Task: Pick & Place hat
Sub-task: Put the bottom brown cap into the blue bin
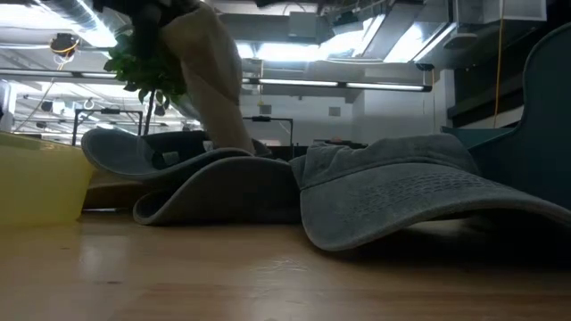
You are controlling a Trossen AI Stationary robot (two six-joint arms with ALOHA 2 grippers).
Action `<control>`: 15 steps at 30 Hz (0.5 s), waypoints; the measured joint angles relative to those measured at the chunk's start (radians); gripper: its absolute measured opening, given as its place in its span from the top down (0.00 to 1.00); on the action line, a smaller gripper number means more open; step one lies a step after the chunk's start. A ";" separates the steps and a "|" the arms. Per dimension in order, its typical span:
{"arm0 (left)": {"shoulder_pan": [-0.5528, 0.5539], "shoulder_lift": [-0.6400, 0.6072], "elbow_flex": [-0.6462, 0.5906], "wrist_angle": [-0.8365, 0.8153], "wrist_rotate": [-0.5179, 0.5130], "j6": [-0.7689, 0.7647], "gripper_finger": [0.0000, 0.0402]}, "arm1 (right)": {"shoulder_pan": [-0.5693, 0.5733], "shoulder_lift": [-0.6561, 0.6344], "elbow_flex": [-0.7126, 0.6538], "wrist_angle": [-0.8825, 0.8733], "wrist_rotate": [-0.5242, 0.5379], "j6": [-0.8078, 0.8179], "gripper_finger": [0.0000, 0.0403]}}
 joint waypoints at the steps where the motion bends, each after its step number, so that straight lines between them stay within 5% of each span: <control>1: 0.008 0.000 0.002 -0.005 0.002 -0.019 0.97 | 0.003 0.000 0.000 0.031 -0.004 0.000 0.64; 6: 0.076 0.003 0.078 -0.114 0.101 -0.118 0.97 | 0.013 0.000 0.000 0.106 -0.025 -0.017 0.64; 15: 0.285 0.073 0.245 -0.321 0.548 -0.260 0.97 | 0.015 0.000 0.000 0.107 0.008 -0.017 0.64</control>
